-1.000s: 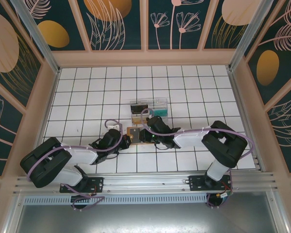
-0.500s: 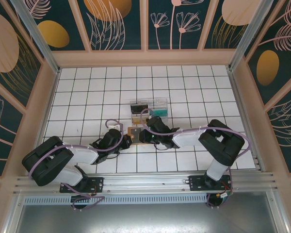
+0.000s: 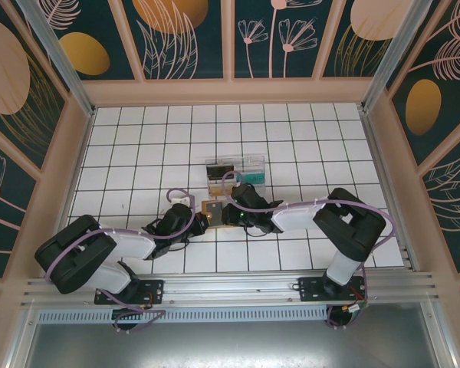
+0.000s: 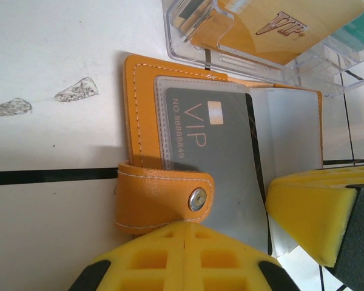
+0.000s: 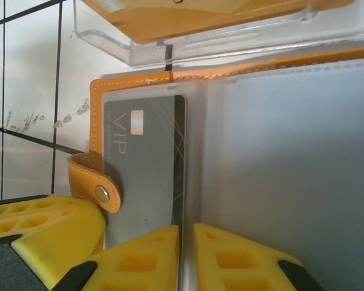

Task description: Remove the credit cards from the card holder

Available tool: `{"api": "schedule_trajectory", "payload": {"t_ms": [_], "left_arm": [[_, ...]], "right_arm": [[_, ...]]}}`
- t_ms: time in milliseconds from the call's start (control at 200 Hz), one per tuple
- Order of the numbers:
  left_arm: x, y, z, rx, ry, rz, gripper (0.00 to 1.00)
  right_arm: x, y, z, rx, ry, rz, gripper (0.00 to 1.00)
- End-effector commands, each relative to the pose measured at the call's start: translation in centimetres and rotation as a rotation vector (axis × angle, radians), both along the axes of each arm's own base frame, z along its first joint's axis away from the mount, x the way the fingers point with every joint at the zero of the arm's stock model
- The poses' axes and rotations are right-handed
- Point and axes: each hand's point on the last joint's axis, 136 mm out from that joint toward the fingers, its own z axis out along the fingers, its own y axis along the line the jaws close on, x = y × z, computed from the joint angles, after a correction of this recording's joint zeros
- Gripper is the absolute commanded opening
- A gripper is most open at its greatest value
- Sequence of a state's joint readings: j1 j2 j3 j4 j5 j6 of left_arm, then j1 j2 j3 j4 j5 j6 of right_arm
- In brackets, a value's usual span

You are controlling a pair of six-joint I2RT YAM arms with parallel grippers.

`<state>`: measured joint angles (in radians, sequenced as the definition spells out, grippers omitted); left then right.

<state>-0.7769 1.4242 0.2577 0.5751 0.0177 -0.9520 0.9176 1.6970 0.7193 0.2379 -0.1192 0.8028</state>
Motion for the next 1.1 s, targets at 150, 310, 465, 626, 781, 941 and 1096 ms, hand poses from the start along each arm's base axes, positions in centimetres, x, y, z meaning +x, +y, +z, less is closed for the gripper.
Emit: {"api": "schedule_trajectory", "payload": {"t_ms": [150, 310, 465, 626, 781, 941, 1096], "left_arm": [[-0.8, 0.3, -1.5, 0.028, 0.050, -0.010, 0.00], [-0.7, 0.1, -1.5, 0.022, 0.049, -0.016, 0.00], [-0.8, -0.2, -1.6, 0.014, 0.053, -0.026, 0.00], [-1.0, -0.4, -1.6, 0.006, 0.058, -0.037, 0.00], [-1.0, -0.4, -1.5, 0.007, 0.055, -0.036, 0.00], [-1.0, -0.2, -1.5, 0.013, 0.055, -0.030, 0.00], [-0.9, 0.8, -1.7, 0.058, 0.057, 0.002, 0.00]], "right_arm": [[-0.1, -0.1, -1.0, -0.015, 0.037, -0.002, 0.14], [-0.2, 0.5, -0.7, 0.022, 0.041, 0.015, 0.14], [-0.3, 0.6, -0.5, 0.039, 0.041, 0.023, 0.14], [-0.5, 0.8, -0.4, 0.063, 0.051, 0.033, 0.14], [-0.6, 1.0, -0.3, 0.074, 0.054, 0.042, 0.14], [-0.5, 0.9, -0.2, 0.079, 0.054, 0.040, 0.00], [-0.3, -0.3, -0.2, 0.068, 0.050, 0.006, 0.00]]}}
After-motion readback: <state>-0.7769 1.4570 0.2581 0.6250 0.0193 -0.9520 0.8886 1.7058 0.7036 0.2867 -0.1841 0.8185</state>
